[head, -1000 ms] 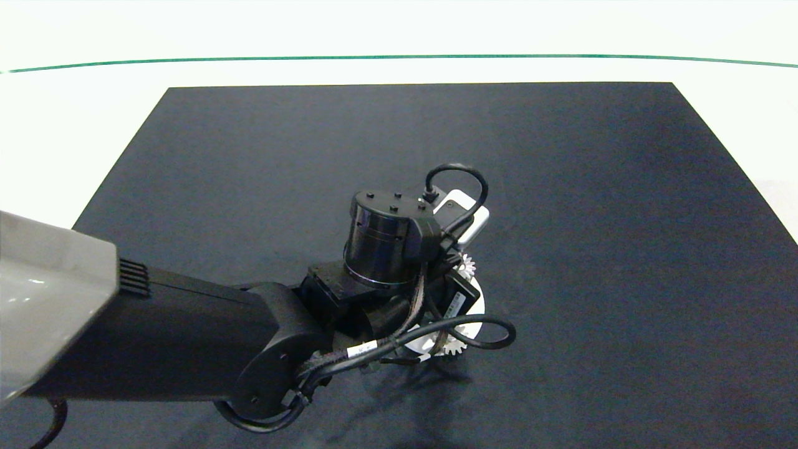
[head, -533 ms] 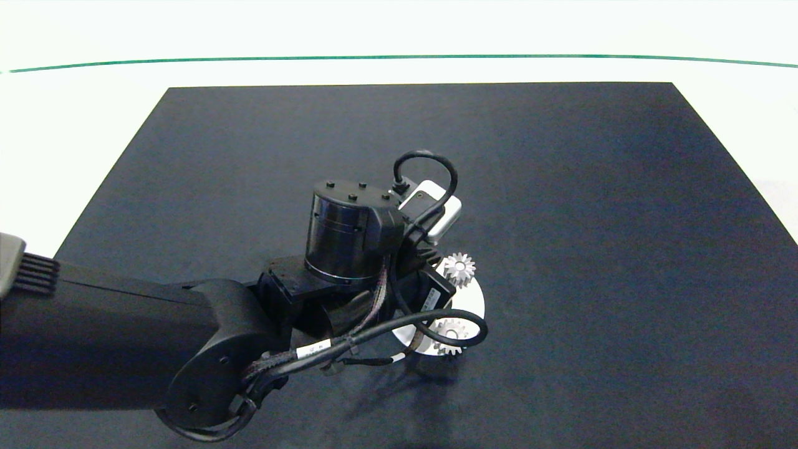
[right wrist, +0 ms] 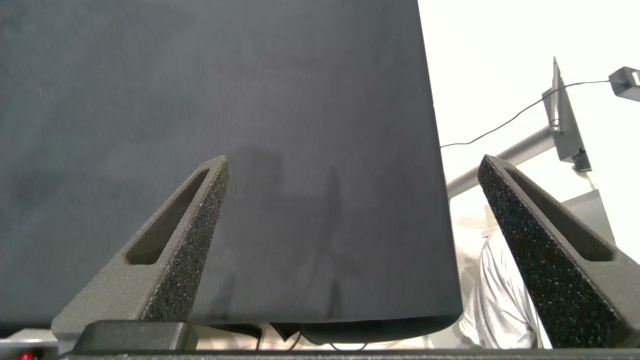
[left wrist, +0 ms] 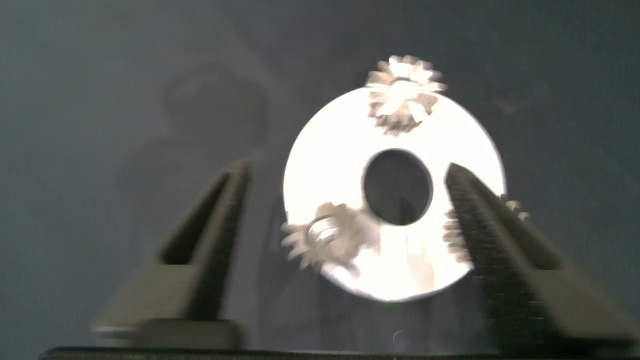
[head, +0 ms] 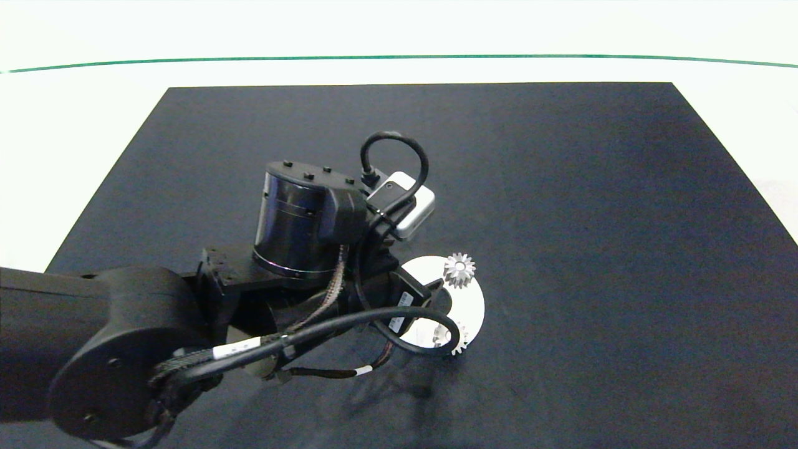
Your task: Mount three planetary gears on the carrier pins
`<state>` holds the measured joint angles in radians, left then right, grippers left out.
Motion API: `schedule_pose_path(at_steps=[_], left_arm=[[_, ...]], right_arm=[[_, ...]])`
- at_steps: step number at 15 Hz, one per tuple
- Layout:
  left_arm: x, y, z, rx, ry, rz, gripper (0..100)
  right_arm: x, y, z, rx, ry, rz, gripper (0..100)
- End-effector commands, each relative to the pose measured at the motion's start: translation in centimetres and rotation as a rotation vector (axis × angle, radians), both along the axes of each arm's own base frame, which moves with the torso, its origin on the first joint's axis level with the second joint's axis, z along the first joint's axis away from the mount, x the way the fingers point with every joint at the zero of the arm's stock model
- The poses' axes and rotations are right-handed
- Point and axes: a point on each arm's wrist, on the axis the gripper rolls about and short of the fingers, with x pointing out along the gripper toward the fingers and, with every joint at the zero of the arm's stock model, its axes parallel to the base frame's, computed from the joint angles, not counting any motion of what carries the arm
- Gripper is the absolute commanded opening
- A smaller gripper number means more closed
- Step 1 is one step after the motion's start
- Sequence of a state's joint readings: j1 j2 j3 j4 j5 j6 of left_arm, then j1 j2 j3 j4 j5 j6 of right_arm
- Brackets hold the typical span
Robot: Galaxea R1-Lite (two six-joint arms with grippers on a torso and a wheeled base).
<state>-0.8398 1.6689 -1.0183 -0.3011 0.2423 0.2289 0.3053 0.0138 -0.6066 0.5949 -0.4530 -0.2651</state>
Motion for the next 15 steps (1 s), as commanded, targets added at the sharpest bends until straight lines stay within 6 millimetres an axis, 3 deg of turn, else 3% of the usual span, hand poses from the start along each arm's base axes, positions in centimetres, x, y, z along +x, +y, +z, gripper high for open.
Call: schedule_pose_path(at_steps=[1, 3, 6, 8, 11, 15], left_arm=[[0.0, 7.1, 4.2, -0.05, -0.068, 0.22, 100], [-1.8, 11.7, 5.5, -0.043, -0.069, 0.338, 100], [-8.0, 18.9, 5.1, -0.045, -0.114, 0.589, 100], [-13.2, 21.7, 3.6, -0.047, -0.141, 0.702, 100], [-20.0, 23.3, 1.9, -0.062, -0.172, 0.782, 100], [-25.7, 23.7, -0.5, -0.104, -0.262, 0.86, 100]], right_arm=[[0.2, 0.6, 2.2, -0.005, 0.017, -0.055, 100], [0.5, 1.1, 3.0, -0.004, 0.016, -0.099, 100], [0.4, 1.5, 3.3, 0.002, -0.005, -0.151, 100], [0.1, 1.8, 3.2, 0.005, -0.016, -0.188, 100], [-0.7, 2.3, 2.7, 0.008, -0.039, -0.251, 100], [-0.7, 2.7, 1.5, 0.005, -0.027, -0.283, 100]])
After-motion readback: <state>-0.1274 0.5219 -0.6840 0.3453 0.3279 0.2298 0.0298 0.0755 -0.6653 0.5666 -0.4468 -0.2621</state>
